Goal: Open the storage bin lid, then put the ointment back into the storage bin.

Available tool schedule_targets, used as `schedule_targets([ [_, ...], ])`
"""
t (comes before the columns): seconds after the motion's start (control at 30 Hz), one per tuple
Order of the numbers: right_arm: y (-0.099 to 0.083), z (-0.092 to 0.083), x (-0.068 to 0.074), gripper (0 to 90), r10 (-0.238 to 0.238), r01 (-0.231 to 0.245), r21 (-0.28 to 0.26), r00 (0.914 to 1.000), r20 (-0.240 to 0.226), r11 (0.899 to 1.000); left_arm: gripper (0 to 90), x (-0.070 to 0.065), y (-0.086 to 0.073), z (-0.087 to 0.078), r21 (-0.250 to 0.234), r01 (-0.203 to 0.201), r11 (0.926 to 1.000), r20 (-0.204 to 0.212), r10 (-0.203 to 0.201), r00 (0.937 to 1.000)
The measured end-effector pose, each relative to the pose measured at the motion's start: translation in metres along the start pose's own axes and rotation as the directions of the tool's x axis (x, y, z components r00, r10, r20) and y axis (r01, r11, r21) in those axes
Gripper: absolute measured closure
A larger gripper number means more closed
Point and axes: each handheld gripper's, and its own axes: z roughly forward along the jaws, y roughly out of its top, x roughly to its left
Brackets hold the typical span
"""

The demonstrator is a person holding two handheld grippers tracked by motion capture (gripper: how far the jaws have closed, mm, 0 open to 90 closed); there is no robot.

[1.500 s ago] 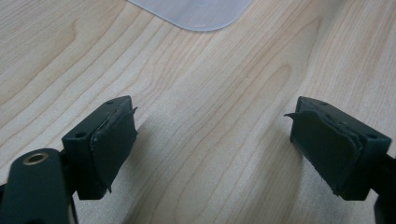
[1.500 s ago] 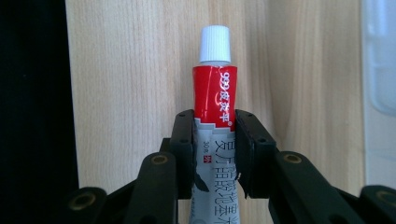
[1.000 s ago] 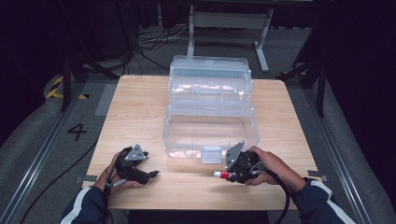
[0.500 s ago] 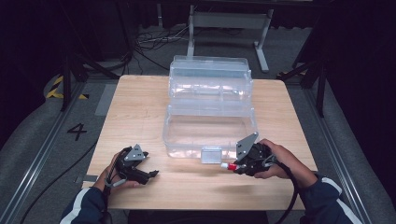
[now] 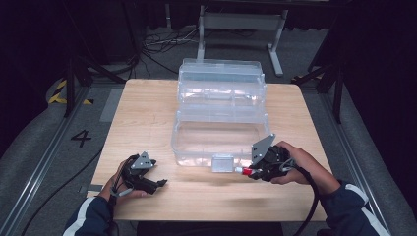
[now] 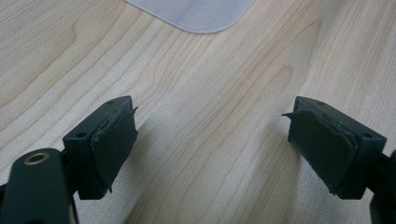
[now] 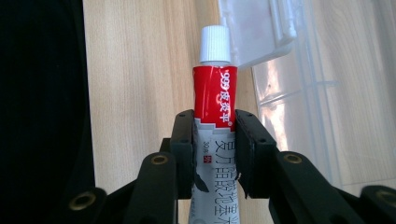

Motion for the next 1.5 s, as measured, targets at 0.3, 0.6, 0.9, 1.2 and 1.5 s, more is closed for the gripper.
schedule_targets([
  [0.3, 0.007, -0.022, -0.01, 70.8, 0.002, -0.002, 0.013, 0.9994, 0.036, 1.0, 15.6, 0.0, 0.0, 0.0, 0.001, -0.002, 1.0, 0.003, 0.002, 1.0],
  [0.6, 0.015, -0.046, -0.017, 70.8, -0.004, 0.004, 0.0, 0.9956, 0.094, 1.0, 15.5, 0.001, 0.001, 0.0, 0.003, -0.004, 1.0, 0.004, 0.004, 1.0],
  [0.9, 0.026, -0.061, -0.03, 70.8, -0.007, 0.005, 0.015, 0.99, 0.141, 1.0, 15.3, 0.0, 0.001, 0.0, 0.006, -0.002, 1.0, -0.003, 0.002, 1.0],
  [1.2, 0.035, -0.054, -0.043, 70.8, -0.013, 0.008, 0.034, 0.9884, 0.152, 0.999, 15.3, 0.0, 0.001, 0.0, 0.004, -0.001, 1.0, -0.001, 0.001, 1.0],
  [1.5, 0.046, -0.044, -0.057, 70.8, -0.016, 0.008, 0.063, 0.9903, 0.138, 0.998, 15.3, 0.0, 0.001, 0.001, 0.004, 0.0, 1.0, -0.002, 0.0, 1.0],
])
